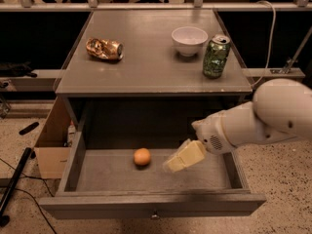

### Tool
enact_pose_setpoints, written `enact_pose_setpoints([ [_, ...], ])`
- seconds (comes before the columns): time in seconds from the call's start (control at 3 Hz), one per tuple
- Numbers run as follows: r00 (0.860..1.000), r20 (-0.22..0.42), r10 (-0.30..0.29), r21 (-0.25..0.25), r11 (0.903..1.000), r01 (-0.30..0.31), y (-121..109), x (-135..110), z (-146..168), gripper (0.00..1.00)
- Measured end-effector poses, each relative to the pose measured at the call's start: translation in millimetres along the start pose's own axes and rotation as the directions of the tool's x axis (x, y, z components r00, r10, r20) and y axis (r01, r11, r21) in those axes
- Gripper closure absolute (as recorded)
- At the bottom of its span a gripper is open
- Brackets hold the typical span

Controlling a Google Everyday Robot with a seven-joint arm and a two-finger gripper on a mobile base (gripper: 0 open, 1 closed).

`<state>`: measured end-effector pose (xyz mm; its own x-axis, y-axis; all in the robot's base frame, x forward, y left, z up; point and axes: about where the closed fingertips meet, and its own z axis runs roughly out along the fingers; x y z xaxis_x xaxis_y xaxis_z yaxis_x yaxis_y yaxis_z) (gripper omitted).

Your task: Pick orange from top drawer and place on counter

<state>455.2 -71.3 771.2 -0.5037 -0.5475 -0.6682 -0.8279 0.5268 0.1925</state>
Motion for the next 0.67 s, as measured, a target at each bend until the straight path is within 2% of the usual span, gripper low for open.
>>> enact_pose_setpoints([
  [0.33, 1.000, -0.012, 0.012, -0.053, 0.9985, -0.013, 4.9, 2.1, 43.1, 0.00],
  [0.67, 1.000, 0.014, -0.007, -0.052, 0.9986, 0.008, 0.3, 2.9, 71.9, 0.00],
])
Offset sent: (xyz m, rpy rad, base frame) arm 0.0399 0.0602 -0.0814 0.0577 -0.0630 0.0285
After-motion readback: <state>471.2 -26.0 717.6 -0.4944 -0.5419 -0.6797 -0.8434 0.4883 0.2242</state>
